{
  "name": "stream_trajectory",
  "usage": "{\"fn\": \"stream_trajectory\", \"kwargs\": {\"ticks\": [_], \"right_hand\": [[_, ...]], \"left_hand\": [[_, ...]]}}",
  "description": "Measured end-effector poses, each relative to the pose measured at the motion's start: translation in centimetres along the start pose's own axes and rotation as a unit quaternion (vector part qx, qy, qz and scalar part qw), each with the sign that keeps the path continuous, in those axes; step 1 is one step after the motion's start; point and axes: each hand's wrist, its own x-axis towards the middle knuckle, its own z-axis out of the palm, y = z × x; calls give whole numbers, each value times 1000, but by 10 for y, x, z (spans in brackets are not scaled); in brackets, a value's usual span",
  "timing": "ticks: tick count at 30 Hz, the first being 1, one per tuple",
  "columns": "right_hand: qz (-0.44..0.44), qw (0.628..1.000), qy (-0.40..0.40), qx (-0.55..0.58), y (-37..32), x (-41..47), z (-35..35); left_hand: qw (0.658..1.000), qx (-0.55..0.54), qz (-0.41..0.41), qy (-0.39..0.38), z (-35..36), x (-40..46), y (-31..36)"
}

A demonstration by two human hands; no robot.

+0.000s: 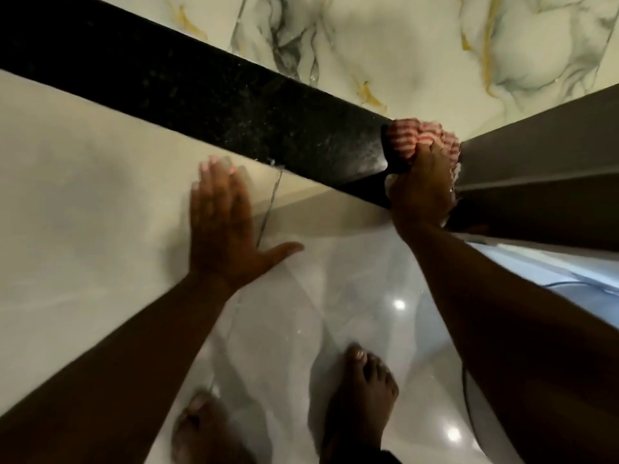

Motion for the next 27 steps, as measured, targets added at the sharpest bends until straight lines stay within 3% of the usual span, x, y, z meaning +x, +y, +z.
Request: {"fn": "stream_trajectory", "kwargs": {"ticks": [5,12,16,19,22,27], "right_hand": [[-109,987,-88,77,-21,-73,-85],[-28,975,-77,206,-16,-185,-288],[8,976,1,216,40,-217,-402],[-14,982,57,181,109,-227,-461],[67,986,90,124,210,-233,-475],[88,989,42,107,332,-234,-431]], "left_hand": [[983,64,25,-167,-99,-28,32],[954,71,52,-288,-244,-109,126],[955,33,104,-276,-285,-146,221],[964,-26,132,-231,-291,-170,299],[962,-57,169,-205,-266,-191,372],[957,-27,207,-202,-193,-222,470]]}}
